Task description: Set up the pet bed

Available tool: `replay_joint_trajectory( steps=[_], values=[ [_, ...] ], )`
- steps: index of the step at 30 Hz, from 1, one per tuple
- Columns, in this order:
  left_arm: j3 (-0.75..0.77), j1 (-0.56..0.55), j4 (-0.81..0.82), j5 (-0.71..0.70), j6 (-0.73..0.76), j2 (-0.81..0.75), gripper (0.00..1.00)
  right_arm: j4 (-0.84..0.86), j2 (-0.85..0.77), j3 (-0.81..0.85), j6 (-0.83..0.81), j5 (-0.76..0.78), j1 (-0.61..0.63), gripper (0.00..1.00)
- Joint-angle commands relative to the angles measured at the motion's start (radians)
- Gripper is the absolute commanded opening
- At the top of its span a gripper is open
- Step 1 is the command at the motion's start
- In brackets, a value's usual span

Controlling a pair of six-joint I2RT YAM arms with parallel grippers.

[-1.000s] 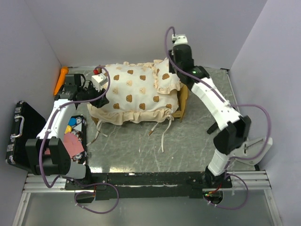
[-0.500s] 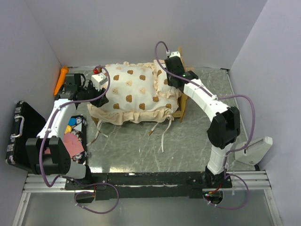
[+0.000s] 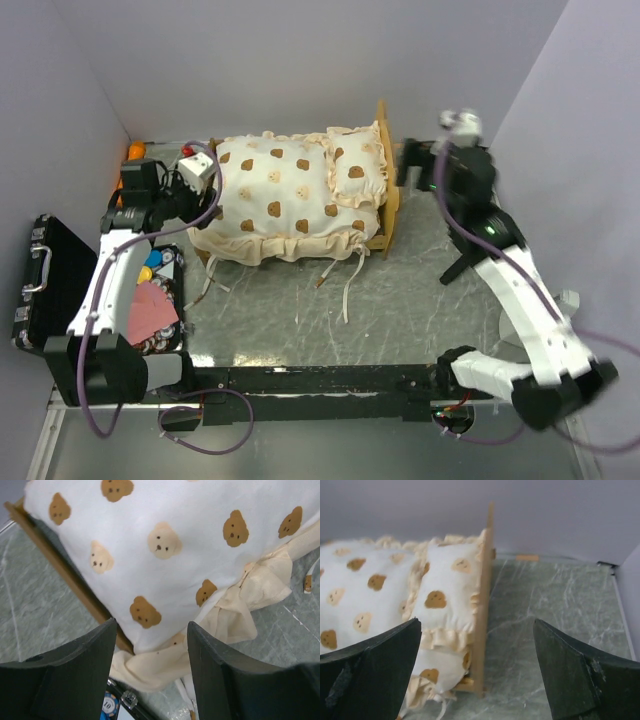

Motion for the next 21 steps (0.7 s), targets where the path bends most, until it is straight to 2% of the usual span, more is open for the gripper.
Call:
replay_joint_trajectory(
  steps=[1, 3, 5, 9, 12, 14, 16, 18, 21],
  values=[
    [-0.071, 0.054, 0.025, -0.005, -0.066, -0.102, 0.64, 0.125, -0.186, -0.262, 0.117, -0.088, -0.249, 0.99],
    [-0.132, 0.055, 0.022, -0.013, -0.032, -0.126, 0.63, 0.146, -0.247, -0.389, 0.171, -0.099, -0.335, 0.99],
    [-0.189, 0.055, 0.013, -0.042, -0.006, -0.136, 0.62, 0.189, -0.295, -0.523, 0.177, -0.119, -0.371, 0.99],
    [-0.258, 0.057, -0.011, -0.065, -0.009, -0.188, 0.59, 0.235, -0.327, -0.643, 0.159, -0.131, -0.373, 0.99],
    [-0.339, 0.061, 0.044, -0.091, -0.017, -0.274, 0.62, 0.318, -0.321, -0.738, 0.137, -0.145, -0.374, 0.99],
    [-0.428, 0.084, 0.187, -0.129, -0.056, -0.363, 0.65, 0.469, -0.34, -0.849, 0.133, -0.177, -0.374, 0.99],
    [-0.543, 0.141, 0.432, -0.158, -0.132, -0.438, 0.7, 0.652, -0.366, -0.99, 0.13, -0.19, -0.374, 0.99],
    [-0.603, 0.15, 0.6, -0.191, -0.214, -0.437, 0.85, 0.834, -0.364, -1.099, 0.13, -0.155, -0.374, 0.99],
    [-0.73, 0.152, 0.864, -0.172, -0.374, -0.425, 0.94, 1.014, -0.297, -1.189, 0.119, -0.099, -0.374, 0.99]
  ],
)
